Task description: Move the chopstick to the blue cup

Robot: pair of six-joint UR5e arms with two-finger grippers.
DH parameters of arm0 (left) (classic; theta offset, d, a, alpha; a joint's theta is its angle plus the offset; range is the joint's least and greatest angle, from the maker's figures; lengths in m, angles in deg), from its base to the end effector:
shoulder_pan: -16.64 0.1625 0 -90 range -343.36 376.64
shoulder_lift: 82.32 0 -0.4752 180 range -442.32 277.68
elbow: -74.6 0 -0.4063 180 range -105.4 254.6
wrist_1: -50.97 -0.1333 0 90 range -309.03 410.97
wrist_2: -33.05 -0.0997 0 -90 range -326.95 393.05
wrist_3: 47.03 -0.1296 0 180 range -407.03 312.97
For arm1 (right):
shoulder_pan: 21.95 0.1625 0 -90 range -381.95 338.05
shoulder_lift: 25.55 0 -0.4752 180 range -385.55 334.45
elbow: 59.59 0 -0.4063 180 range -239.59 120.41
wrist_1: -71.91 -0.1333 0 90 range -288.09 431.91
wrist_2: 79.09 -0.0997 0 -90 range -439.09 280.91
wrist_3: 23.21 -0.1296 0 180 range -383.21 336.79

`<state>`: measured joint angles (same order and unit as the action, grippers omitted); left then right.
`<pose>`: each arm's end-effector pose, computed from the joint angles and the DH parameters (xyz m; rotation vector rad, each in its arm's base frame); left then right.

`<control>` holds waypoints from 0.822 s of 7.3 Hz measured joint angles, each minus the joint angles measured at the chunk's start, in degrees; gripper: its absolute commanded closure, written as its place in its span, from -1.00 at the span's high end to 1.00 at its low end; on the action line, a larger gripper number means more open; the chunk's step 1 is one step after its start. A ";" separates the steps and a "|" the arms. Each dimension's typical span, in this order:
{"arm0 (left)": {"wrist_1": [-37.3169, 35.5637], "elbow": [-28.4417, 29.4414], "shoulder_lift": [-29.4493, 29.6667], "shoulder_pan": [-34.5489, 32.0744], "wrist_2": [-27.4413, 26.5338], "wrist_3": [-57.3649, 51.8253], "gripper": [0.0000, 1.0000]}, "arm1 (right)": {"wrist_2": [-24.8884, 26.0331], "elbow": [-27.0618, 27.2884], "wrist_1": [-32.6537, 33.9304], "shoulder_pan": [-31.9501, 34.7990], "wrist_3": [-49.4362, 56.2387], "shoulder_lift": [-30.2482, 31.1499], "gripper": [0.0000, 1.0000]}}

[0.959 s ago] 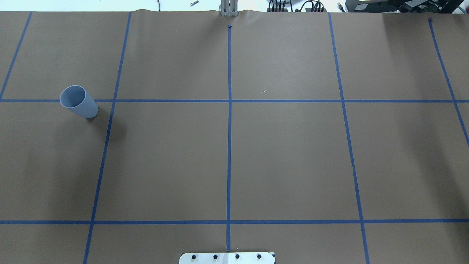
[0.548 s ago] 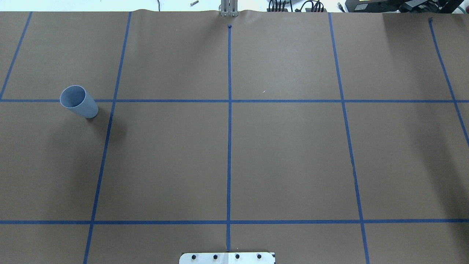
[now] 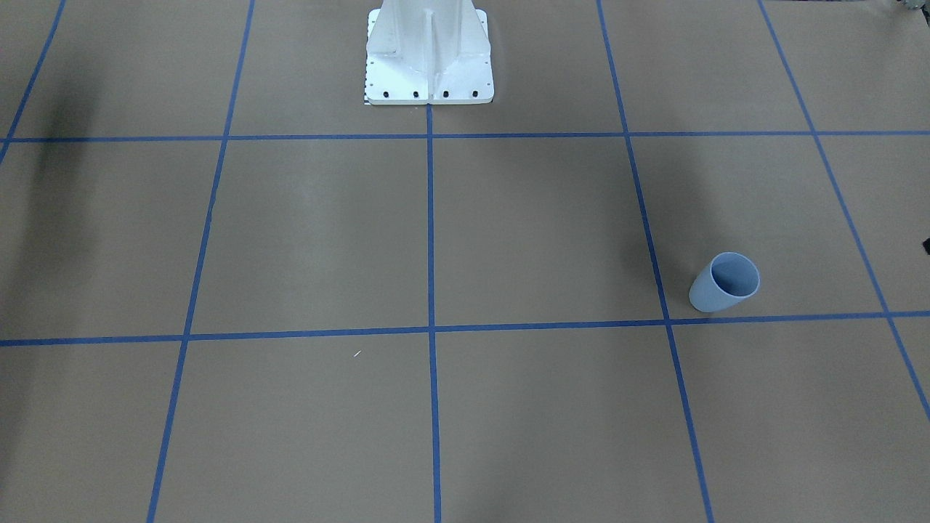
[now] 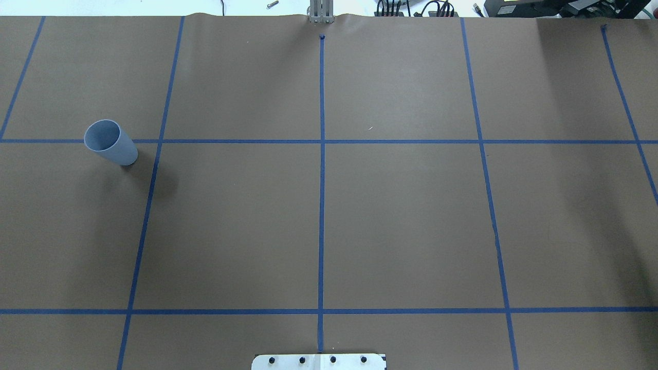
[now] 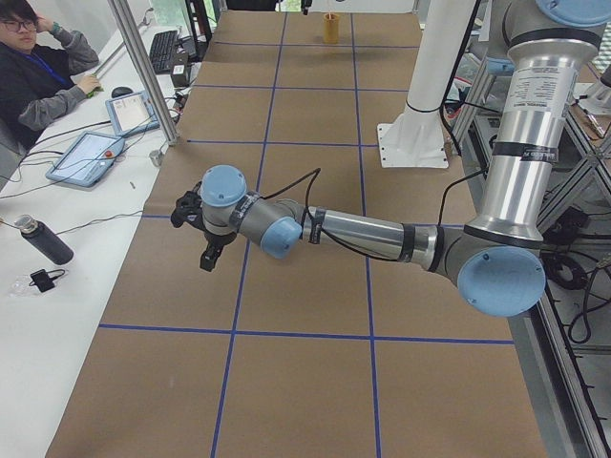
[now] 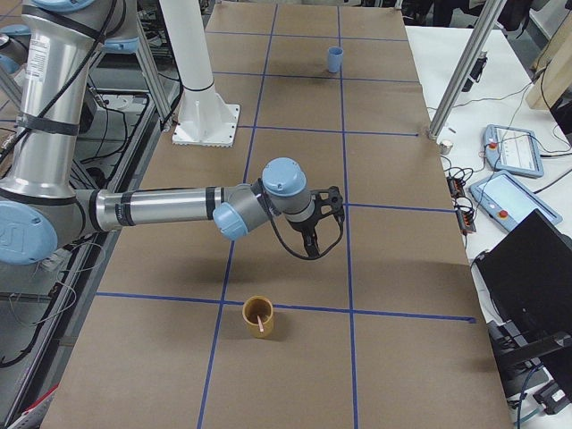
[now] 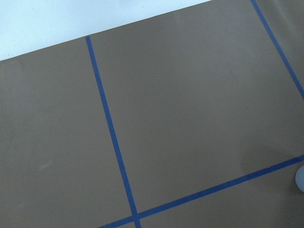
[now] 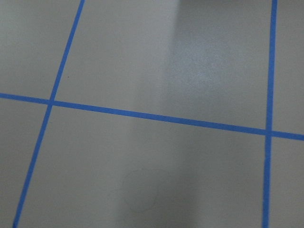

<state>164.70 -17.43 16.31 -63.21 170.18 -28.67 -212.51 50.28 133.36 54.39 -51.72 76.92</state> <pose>0.0685 -0.6000 0.5736 0.3511 0.9099 0.1150 -0.0601 -0.4344 0.5918 0.2926 -0.8956 0.0021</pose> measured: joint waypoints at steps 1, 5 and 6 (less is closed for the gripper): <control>0.22 -1.94 0.01 5.34 -2.54 8.77 0.98 | 4.08 1.83 0.83 -5.89 -8.54 -1.11 1.00; 0.27 -2.46 1.04 20.57 -13.12 25.10 0.62 | 13.38 4.92 9.96 -15.95 -18.62 -6.26 1.00; 0.31 -1.71 1.09 21.49 -13.47 25.34 -0.42 | 13.57 4.95 10.23 -16.25 -18.72 -6.46 1.00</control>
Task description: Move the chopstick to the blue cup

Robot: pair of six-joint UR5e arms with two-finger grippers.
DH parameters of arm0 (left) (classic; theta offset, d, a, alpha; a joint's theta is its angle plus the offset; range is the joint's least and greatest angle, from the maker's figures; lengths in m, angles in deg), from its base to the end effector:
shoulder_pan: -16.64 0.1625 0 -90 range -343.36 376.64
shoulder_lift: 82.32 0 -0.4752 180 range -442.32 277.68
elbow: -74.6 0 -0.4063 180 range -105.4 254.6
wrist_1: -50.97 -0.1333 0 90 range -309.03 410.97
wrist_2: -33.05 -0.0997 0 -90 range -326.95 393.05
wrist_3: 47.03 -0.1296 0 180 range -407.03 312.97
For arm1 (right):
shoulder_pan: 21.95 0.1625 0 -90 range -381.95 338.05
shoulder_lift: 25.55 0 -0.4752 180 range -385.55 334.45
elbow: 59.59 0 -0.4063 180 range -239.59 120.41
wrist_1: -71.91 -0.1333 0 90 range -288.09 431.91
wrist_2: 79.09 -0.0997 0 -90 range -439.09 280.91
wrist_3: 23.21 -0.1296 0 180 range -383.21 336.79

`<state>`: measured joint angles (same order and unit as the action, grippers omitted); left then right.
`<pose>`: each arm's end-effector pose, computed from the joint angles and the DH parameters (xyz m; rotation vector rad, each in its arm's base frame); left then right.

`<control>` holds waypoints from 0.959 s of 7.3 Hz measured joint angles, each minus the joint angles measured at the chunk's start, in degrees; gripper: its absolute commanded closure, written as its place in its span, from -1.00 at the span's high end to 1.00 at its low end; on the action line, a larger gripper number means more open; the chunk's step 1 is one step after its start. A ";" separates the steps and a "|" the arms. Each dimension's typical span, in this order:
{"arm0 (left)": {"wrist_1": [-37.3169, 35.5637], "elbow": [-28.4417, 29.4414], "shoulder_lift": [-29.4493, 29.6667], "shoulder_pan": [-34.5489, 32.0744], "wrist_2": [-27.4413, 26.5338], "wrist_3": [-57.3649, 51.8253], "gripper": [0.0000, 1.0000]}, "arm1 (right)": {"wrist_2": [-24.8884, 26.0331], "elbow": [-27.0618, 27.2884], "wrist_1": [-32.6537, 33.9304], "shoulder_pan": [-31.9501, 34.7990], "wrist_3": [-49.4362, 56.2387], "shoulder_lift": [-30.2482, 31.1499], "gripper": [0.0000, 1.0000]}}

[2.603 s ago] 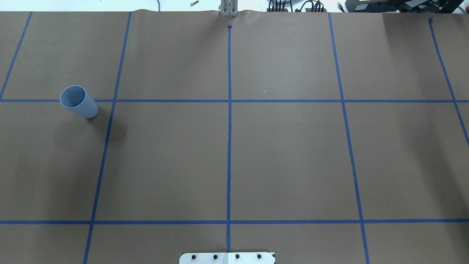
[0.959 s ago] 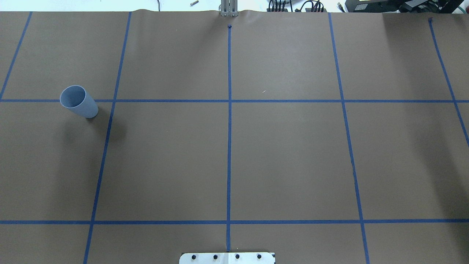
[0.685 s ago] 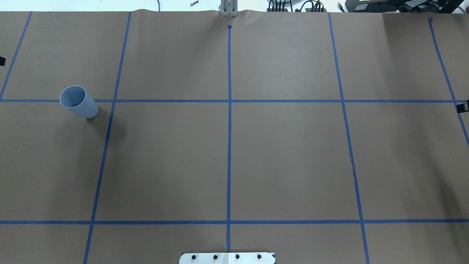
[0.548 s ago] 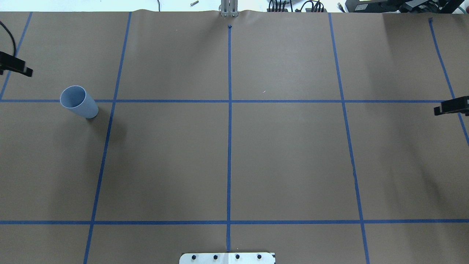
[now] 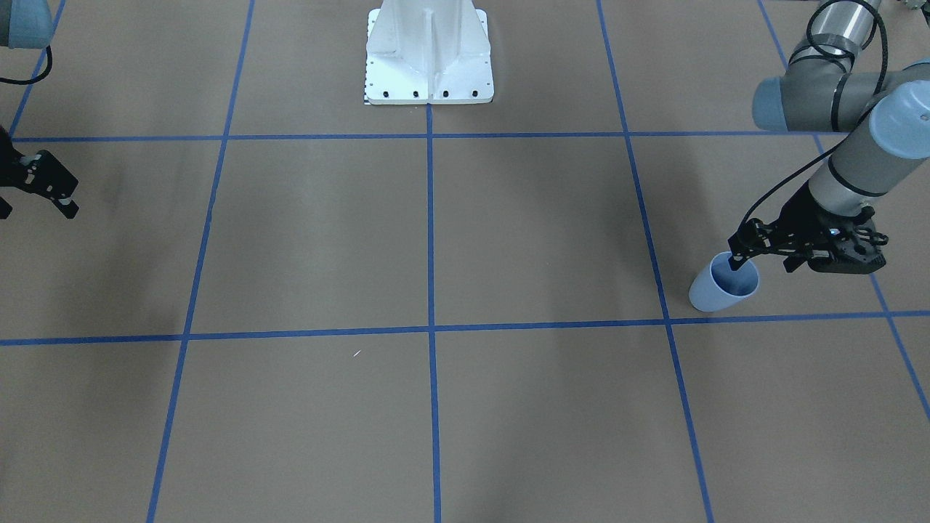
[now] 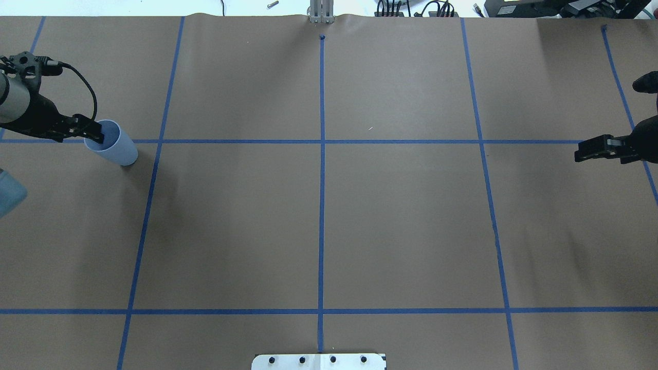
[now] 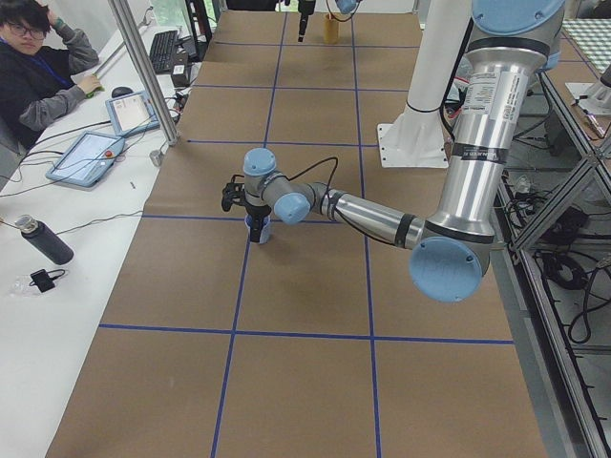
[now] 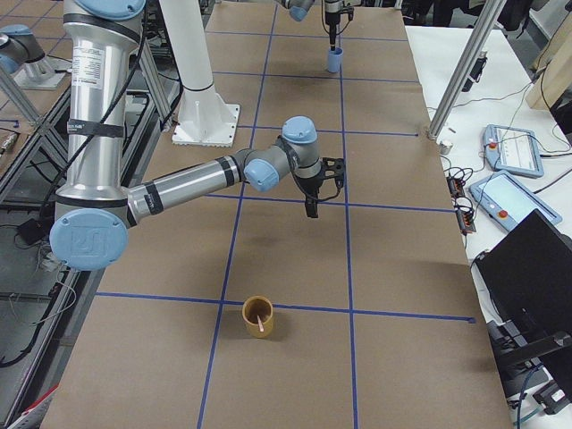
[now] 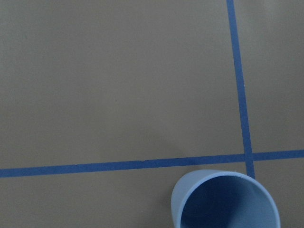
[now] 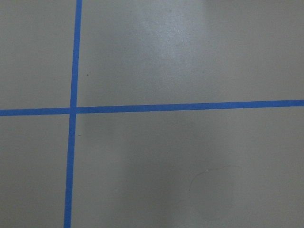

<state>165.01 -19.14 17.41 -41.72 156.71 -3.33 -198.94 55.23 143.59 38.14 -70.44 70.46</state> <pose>0.2730 -0.5603 0.5611 0.1568 0.8351 -0.0054 -0.1808 -0.4523 0.5335 0.1816 -0.7870 0.1169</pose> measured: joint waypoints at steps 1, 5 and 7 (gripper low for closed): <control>0.05 0.89 0.08 0.72 -0.16 -0.01 -0.99 | 0.12 0.00 0.09 -0.24 -0.03 -0.15 1.00; -0.24 0.98 1.58 2.80 -0.79 -0.17 -1.00 | 0.29 -0.03 0.08 -0.54 -0.05 -0.38 1.00; -2.47 -0.25 4.09 2.39 3.49 0.26 -1.00 | 0.32 -0.03 -0.01 -0.58 -0.05 -0.39 1.00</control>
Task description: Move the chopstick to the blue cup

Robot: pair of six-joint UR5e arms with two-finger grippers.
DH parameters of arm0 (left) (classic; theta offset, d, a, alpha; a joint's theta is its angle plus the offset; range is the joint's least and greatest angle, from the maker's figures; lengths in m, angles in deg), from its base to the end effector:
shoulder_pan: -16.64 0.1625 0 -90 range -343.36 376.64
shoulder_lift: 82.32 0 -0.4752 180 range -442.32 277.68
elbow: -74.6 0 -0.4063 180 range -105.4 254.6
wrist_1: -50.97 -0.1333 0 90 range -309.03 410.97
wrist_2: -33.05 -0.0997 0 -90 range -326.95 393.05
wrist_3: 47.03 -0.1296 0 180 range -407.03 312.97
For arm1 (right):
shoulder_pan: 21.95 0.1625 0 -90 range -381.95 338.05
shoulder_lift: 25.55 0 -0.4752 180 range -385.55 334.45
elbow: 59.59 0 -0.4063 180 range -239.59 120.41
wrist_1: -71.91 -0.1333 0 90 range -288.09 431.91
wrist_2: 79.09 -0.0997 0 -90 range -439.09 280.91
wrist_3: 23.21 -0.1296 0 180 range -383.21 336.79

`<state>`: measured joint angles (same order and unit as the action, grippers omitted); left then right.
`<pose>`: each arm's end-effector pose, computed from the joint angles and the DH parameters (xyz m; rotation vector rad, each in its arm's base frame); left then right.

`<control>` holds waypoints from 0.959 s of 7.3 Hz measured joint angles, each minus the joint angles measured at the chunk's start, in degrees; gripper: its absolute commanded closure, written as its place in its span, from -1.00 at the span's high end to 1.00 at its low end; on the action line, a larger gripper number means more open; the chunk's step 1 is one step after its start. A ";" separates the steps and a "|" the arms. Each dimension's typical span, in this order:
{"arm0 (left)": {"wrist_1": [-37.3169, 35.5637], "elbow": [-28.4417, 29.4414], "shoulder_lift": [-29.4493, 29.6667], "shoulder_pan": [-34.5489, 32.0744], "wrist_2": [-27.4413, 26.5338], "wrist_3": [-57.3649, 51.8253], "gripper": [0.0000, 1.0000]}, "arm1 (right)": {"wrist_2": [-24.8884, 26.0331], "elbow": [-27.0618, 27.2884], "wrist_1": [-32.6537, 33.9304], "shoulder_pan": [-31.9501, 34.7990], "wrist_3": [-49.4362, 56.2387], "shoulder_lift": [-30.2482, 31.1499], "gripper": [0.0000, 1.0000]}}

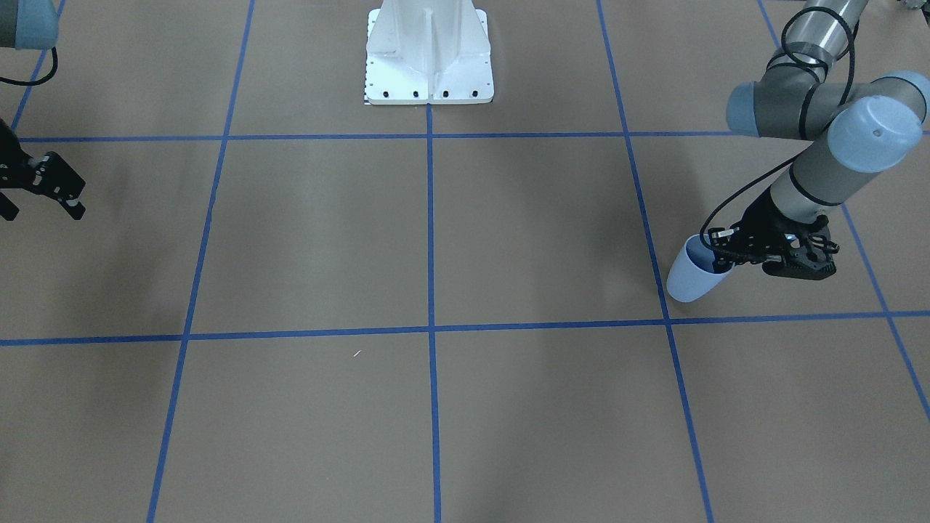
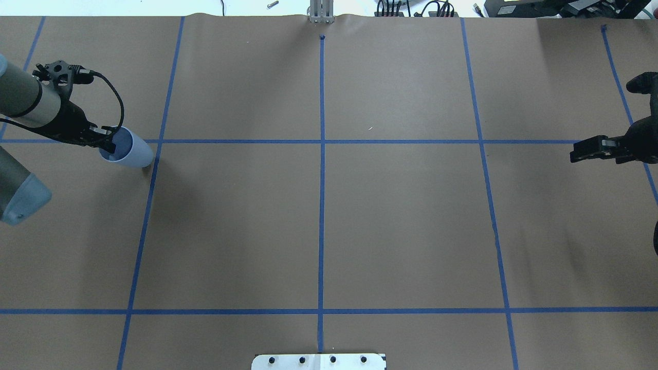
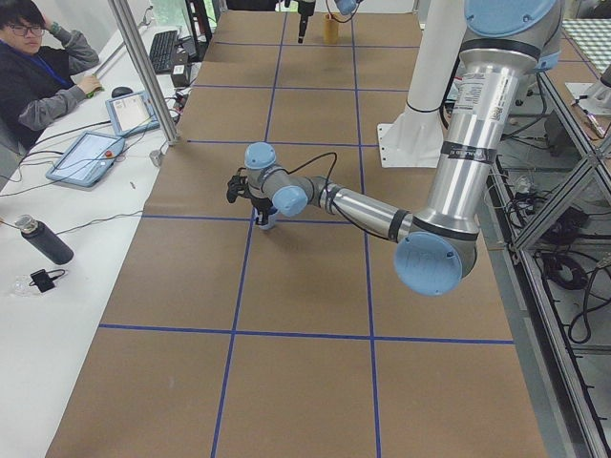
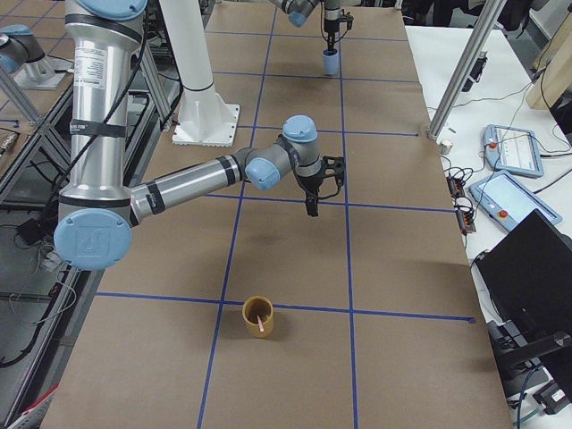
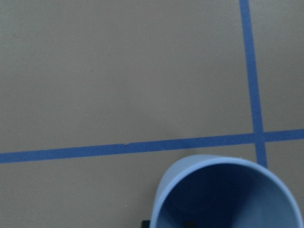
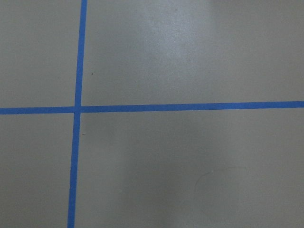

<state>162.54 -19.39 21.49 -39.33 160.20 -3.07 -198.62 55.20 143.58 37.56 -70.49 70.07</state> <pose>0.3142 -0.5636 0.5164 0.1231 0.8987 0.0614 -0.1862 -0.4531 0.5308 0.1860 -0.7877 0.1083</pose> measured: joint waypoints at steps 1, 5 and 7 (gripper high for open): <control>-3.92 -1.39 2.55 -0.08 0.89 1.07 -1.00 | 0.00 0.01 -0.02 -0.01 0.00 0.00 1.00; -16.07 -4.32 17.17 11.06 -4.02 21.38 -1.00 | 0.00 0.07 -0.12 -0.01 0.00 0.00 1.00; -19.76 -3.85 23.49 20.56 -11.42 29.23 -1.00 | 0.01 0.08 -0.13 -0.04 0.00 0.00 1.00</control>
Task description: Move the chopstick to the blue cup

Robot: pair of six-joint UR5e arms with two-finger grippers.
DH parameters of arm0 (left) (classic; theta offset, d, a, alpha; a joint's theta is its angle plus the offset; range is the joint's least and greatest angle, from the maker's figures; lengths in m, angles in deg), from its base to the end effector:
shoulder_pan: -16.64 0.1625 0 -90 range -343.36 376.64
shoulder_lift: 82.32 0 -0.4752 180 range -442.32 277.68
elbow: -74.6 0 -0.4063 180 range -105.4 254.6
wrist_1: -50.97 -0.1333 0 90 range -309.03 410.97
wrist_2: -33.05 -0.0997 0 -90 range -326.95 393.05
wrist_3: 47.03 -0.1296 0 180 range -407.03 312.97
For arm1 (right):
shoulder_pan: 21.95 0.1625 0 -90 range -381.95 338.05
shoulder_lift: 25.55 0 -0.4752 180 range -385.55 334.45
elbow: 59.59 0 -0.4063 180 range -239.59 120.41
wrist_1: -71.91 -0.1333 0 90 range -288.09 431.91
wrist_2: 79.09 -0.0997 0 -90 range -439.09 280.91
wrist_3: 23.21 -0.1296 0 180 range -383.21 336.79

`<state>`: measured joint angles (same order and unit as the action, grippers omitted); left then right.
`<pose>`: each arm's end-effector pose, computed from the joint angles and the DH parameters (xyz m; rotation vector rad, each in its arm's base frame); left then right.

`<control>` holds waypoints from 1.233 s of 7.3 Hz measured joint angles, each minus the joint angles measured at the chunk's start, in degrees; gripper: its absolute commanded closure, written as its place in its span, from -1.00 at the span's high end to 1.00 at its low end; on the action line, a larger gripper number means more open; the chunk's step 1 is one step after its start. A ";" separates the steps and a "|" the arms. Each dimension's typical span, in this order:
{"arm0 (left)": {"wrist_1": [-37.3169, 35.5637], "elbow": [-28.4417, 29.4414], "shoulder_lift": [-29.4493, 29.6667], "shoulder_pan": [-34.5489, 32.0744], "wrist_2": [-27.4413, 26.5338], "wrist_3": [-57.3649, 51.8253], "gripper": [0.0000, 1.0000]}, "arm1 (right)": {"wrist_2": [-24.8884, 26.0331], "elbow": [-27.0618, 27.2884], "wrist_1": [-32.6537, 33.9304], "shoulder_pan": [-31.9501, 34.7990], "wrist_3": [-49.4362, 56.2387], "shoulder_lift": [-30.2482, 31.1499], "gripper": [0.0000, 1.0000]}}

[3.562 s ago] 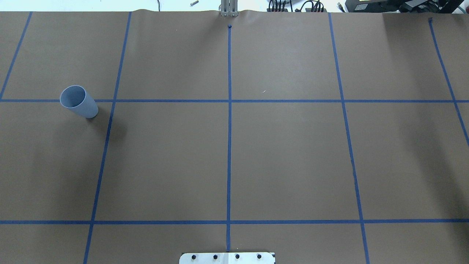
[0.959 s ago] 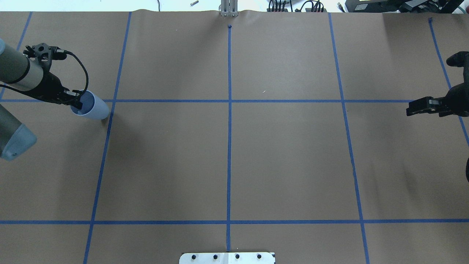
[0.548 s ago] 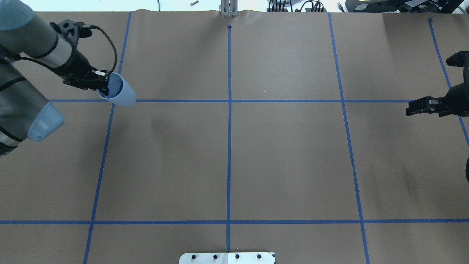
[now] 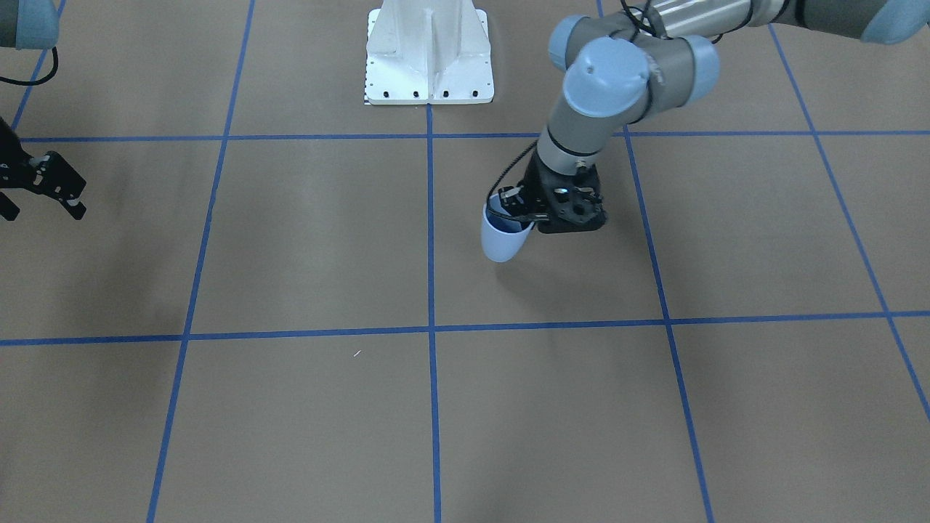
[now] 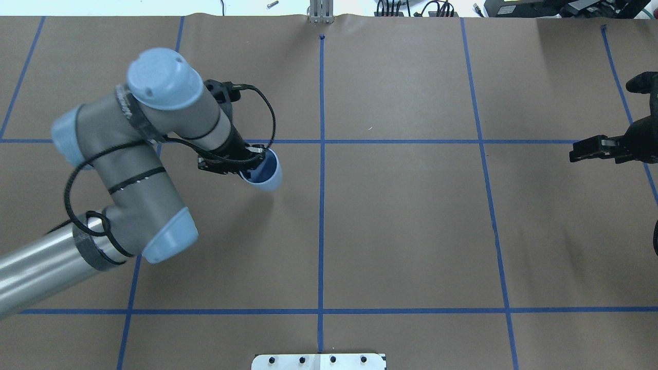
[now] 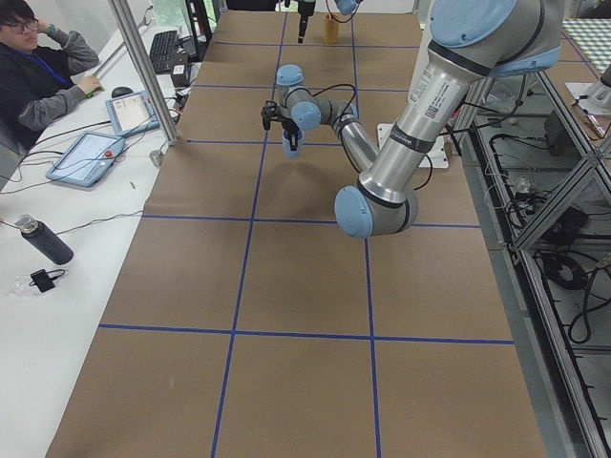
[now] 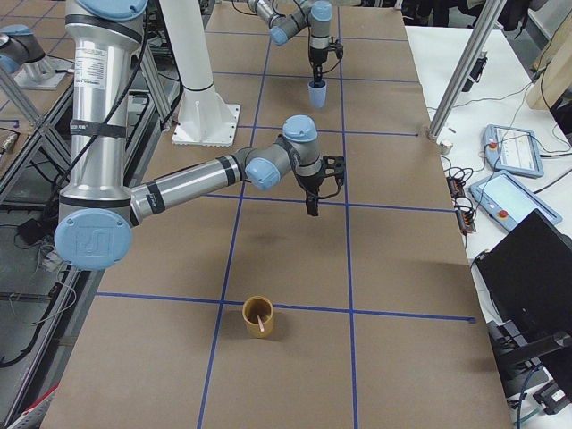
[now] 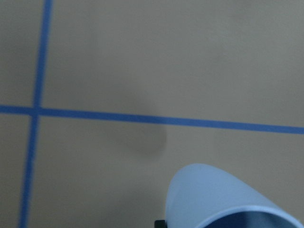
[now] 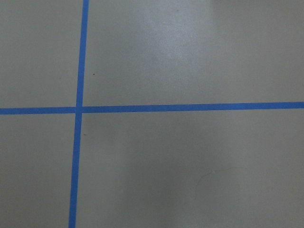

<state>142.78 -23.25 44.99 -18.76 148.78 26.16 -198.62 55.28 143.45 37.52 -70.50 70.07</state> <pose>0.5487 -0.4845 0.2591 -0.0258 0.9090 -0.1178 -0.1865 -0.4529 0.5297 0.1886 -0.7898 0.1067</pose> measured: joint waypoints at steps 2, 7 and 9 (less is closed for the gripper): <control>-2.57 3.20 6.37 5.55 -4.96 3.86 -1.00 | -0.02 -0.07 0.00 -0.04 0.00 0.00 1.00; -2.83 5.30 8.66 8.46 -8.00 3.76 0.97 | -0.09 -0.23 -0.01 -0.06 0.00 -0.06 1.00; -3.04 1.83 8.02 5.26 -5.95 2.25 0.97 | -0.30 0.10 0.00 0.99 0.53 -0.04 1.00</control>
<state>139.73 -21.41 53.01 -13.50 142.82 28.40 -198.92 55.38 143.45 38.51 -69.96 70.03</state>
